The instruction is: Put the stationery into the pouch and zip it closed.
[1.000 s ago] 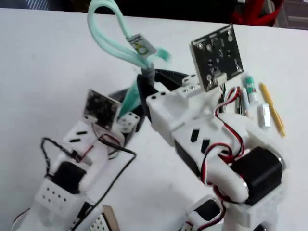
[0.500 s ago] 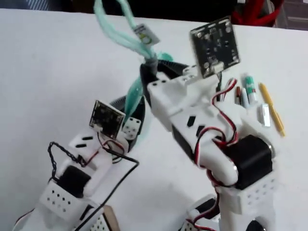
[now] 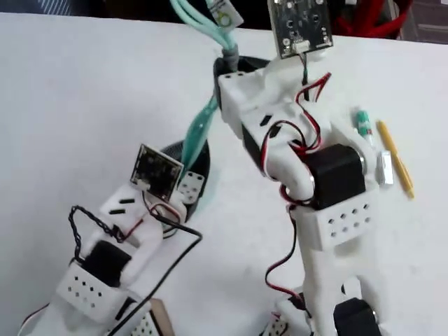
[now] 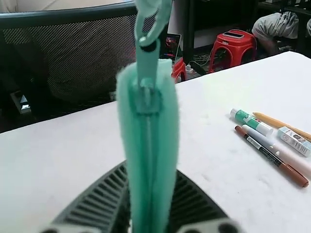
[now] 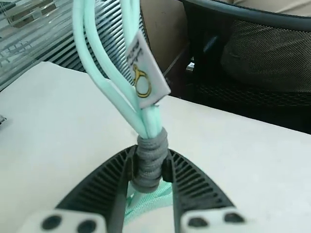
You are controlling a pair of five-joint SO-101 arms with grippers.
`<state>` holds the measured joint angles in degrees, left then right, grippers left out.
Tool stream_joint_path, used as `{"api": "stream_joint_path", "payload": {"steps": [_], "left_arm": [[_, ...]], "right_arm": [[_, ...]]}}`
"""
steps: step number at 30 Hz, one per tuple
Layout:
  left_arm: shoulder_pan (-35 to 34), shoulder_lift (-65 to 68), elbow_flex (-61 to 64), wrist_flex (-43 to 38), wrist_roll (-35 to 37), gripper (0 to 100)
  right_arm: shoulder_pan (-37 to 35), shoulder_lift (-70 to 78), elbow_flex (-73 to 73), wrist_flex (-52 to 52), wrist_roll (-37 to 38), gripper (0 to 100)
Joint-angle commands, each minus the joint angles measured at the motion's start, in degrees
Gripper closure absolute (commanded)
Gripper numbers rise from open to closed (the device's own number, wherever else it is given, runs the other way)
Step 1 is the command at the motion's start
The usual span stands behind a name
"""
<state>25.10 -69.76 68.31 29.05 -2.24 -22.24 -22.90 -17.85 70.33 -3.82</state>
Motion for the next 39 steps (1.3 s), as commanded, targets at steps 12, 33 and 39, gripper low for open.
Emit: {"api": "stream_joint_path", "payload": {"steps": [12, 33, 39], "left_arm": [[-0.3, 0.6, 1.4, 2.1, -4.4, 98], [-4.4, 0.6, 3.3, 2.1, -4.1, 98], [-4.1, 0.5, 3.6, 2.9, -4.0, 98]], "right_arm": [[-8.4, -8.6, -4.7, 18.6, 7.8, 97.8], [15.1, -33.9, 25.1, 28.1, 24.1, 71.8], [15.3, -27.2, 14.6, 24.0, 15.0, 73.5]]}}
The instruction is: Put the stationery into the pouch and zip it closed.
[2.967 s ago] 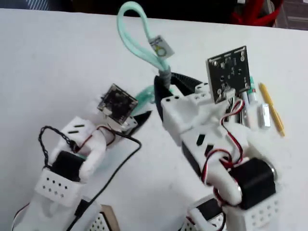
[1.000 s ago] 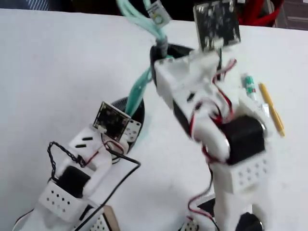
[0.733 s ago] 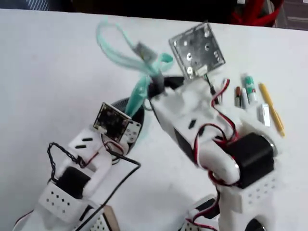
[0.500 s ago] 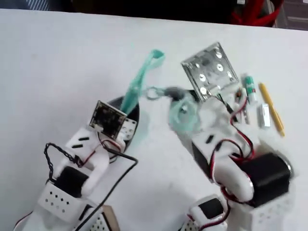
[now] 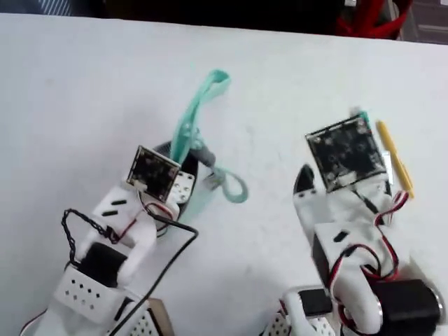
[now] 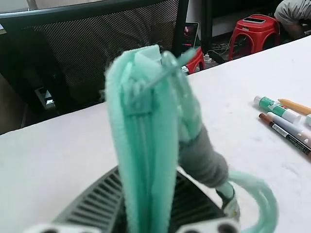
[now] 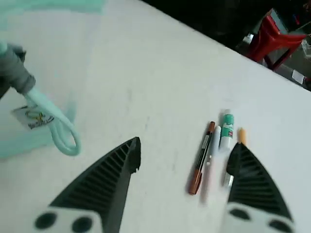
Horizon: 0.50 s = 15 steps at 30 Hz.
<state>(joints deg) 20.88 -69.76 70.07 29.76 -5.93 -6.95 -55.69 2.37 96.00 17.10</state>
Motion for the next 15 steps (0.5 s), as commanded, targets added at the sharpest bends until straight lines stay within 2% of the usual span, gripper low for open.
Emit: {"api": "stream_joint_path", "payload": {"steps": [1, 5, 8, 12, 15], "left_arm": [[0.2, 0.5, 2.0, 2.6, -0.3, 98], [3.2, 0.5, 1.8, 8.7, -0.6, 98], [5.7, 0.5, 1.8, 10.7, -0.7, 98], [5.6, 0.5, 1.8, 10.8, -0.7, 98], [5.5, 0.5, 1.8, 10.8, -0.7, 96]], "right_arm": [[-1.2, 9.9, -8.8, -1.0, -8.7, 73.8], [-6.1, 27.3, -24.2, 2.8, -18.6, 73.8], [-10.2, 34.2, -31.5, 2.8, -24.7, 73.8], [-16.7, 38.7, -36.8, 2.6, -28.7, 73.8], [-17.5, 41.4, -38.2, 2.5, -30.8, 73.8]]}}
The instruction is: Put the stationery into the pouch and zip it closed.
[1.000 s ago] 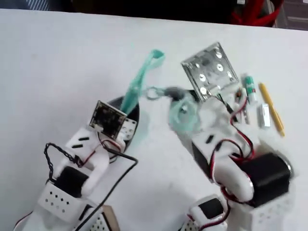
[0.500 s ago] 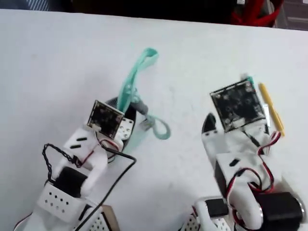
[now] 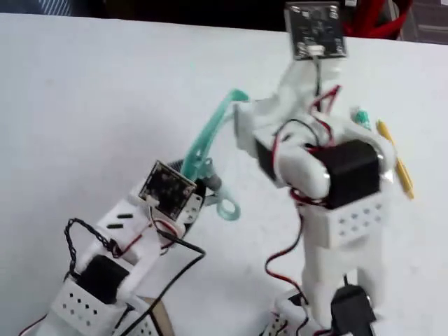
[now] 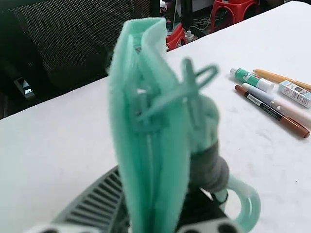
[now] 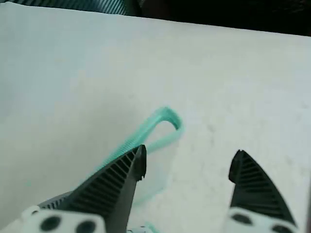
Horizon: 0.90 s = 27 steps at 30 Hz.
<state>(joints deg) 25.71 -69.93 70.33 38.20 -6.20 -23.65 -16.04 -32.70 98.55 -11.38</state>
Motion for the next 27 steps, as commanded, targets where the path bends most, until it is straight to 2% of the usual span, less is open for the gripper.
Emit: {"api": "stream_joint_path", "payload": {"steps": [1, 13, 19, 21, 25, 27], "left_arm": [[0.7, 0.7, 1.5, 2.4, -0.4, 96], [0.7, 0.7, 1.5, 2.4, -0.4, 95], [-3.3, 0.7, 1.3, 3.1, 1.1, 79], [-4.5, 0.7, -0.4, 3.8, 2.6, 78], [-5.8, 0.7, -5.1, 7.7, 3.2, 78], [-5.5, 0.7, -7.2, 9.2, 3.3, 78]], "right_arm": [[-0.5, 2.9, -3.2, 0.0, -2.8, 73.8], [-0.7, 10.7, -3.2, -1.6, -5.1, 74.0], [-0.7, 10.5, -0.2, -0.2, -4.9, 74.1], [-1.3, 10.2, 2.5, -0.2, -4.9, 76.7], [-1.8, 10.6, 6.9, -0.4, -4.8, 88.2], [-1.8, 10.6, 7.1, -0.4, -4.8, 89.7]]}}
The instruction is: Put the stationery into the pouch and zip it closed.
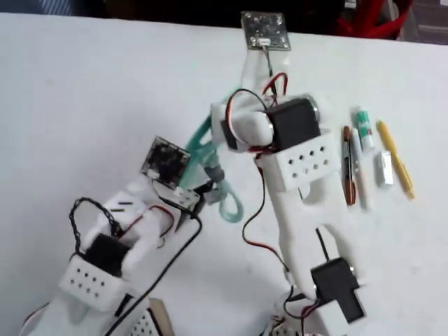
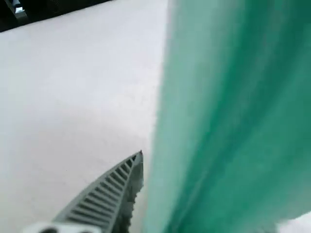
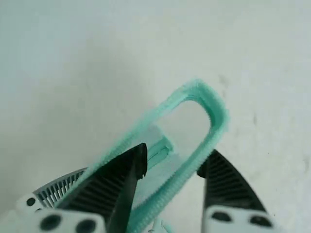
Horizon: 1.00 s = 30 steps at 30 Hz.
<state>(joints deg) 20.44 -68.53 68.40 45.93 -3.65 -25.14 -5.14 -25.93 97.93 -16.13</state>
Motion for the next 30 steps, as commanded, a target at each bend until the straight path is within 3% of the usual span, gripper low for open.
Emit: {"api": "stream_joint_path", "payload": {"steps": [1, 5, 9, 14, 17, 27, 30], "left_arm": [[-0.1, -0.7, -6.1, 1.8, 0.7, 78], [-0.1, -3.8, -8.8, 4.8, 0.7, 78], [-0.1, -16.6, -8.7, 7.9, 0.7, 78], [2.8, -32.2, -2.0, 4.6, 0.8, 76], [5.5, -33.5, 1.8, 1.8, 0.9, 76], [5.6, -33.5, 5.5, -3.9, 1.9, 76], [5.6, -33.7, 7.8, -5.9, 1.8, 82]], "right_arm": [[-0.4, -0.5, 0.3, 0.1, -0.1, 89.8], [-0.4, -0.9, -1.3, 0.1, -0.1, 90.1], [0.0, -0.7, -3.8, -0.6, -0.1, 92.3], [-1.8, -1.0, -4.5, -1.7, -0.1, 95.7], [-2.6, -1.2, -4.3, -1.5, -0.1, 95.7], [-2.6, -1.4, -4.2, -0.9, -0.2, 95.7], [-2.6, -1.4, -4.4, -0.7, -0.2, 95.6]]}}
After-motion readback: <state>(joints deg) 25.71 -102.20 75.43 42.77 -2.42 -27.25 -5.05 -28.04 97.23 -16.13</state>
